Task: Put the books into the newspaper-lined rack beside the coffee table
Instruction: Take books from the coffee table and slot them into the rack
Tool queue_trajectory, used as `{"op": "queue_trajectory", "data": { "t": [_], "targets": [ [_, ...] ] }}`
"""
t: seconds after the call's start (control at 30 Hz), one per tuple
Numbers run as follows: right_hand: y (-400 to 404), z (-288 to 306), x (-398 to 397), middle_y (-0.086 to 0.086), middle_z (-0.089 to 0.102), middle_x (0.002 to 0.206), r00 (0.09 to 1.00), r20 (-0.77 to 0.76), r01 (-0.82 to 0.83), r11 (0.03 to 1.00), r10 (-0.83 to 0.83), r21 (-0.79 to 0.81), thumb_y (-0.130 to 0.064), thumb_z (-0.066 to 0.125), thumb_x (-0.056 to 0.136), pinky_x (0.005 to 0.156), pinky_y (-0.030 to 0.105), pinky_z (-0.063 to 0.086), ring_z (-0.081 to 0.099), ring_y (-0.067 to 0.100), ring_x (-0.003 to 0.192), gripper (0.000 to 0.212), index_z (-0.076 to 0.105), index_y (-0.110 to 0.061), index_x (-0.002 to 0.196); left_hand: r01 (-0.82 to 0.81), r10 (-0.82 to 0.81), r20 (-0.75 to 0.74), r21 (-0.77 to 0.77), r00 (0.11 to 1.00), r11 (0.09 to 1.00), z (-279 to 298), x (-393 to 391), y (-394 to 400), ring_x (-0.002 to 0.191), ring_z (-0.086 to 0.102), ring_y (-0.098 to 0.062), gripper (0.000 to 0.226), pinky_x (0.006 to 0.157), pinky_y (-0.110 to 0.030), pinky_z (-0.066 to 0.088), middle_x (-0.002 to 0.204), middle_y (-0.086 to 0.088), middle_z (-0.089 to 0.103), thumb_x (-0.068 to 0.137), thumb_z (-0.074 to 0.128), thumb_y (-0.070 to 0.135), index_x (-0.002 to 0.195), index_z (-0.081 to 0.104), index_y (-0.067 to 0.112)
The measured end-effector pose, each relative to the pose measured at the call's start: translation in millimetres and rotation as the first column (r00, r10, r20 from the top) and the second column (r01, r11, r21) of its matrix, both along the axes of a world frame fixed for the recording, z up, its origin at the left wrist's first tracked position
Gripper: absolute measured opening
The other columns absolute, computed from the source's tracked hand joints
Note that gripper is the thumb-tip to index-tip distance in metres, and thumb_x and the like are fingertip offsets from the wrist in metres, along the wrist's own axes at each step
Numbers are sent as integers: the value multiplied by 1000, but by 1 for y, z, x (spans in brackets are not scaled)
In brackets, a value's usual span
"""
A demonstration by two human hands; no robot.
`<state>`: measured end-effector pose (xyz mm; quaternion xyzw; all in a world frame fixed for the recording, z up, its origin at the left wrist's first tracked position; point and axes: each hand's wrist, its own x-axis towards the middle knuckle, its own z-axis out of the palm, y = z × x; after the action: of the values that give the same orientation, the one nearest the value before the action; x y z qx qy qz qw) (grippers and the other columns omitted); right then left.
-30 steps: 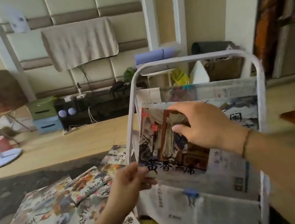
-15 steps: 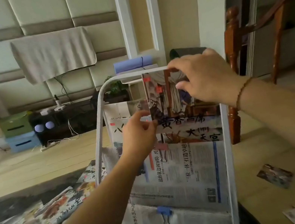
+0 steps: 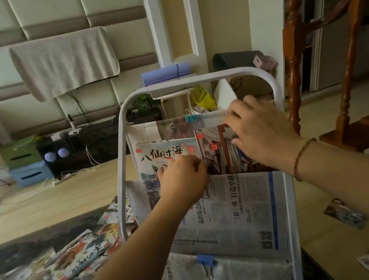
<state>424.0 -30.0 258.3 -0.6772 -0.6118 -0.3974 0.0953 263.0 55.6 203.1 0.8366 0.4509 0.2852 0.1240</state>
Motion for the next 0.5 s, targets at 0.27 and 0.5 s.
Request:
{"op": "queue_trajectory", "data": {
  "t": [0.27, 0.5],
  "targets": [
    [-4, -18, -5, 5, 58, 107, 995, 29, 98, 993, -96, -72, -24, 76, 77, 79, 41, 49, 51, 26, 100, 36, 61, -15, 109, -16, 16, -12, 7, 1000, 1000, -1, -1, -6, 90, 61, -17, 31, 116, -57, 17, 86, 8, 72, 100, 43, 38, 100, 72, 27],
    [-6, -17, -7, 6, 58, 109, 993, 40, 112, 989, -109, -95, -24, 74, 78, 80, 41, 48, 50, 27, 102, 37, 59, -15, 112, -26, 26, 2, -5, 1000, 1000, -2, 0, -6, 91, 60, -16, 29, 117, -57, 13, 89, 8, 72, 101, 42, 35, 102, 71, 29]
  ]
}}
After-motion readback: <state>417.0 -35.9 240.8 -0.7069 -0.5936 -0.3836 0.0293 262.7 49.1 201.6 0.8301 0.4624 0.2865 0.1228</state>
